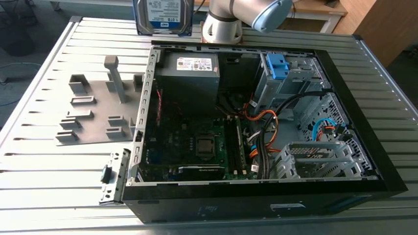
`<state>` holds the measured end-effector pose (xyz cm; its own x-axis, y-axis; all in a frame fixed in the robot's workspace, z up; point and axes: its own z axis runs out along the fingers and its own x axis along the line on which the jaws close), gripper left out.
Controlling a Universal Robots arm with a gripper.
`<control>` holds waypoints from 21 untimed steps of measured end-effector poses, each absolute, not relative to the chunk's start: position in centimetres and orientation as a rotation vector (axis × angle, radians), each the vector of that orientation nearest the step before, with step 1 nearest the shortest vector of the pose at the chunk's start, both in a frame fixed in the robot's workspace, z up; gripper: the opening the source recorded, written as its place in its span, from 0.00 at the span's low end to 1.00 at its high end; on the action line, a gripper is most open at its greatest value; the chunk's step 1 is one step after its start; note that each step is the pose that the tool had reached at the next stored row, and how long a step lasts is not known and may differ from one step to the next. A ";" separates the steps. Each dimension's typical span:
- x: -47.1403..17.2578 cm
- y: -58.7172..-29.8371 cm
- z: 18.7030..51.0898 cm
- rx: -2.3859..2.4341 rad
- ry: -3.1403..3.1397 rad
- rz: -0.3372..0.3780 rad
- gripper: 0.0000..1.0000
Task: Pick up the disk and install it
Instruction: 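Pick up the disk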
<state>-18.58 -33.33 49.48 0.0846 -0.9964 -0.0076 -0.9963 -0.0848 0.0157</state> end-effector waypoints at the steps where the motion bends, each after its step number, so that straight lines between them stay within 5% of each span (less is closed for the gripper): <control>1: -18.5 -33.4 49.5 2.309 -2.121 -0.025 0.37; 21: -18.0 -34.2 49.4 2.309 -2.121 -0.025 0.37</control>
<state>-18.00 -34.17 49.43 0.0847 -0.9964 -0.0075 -0.9963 -0.0848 0.0157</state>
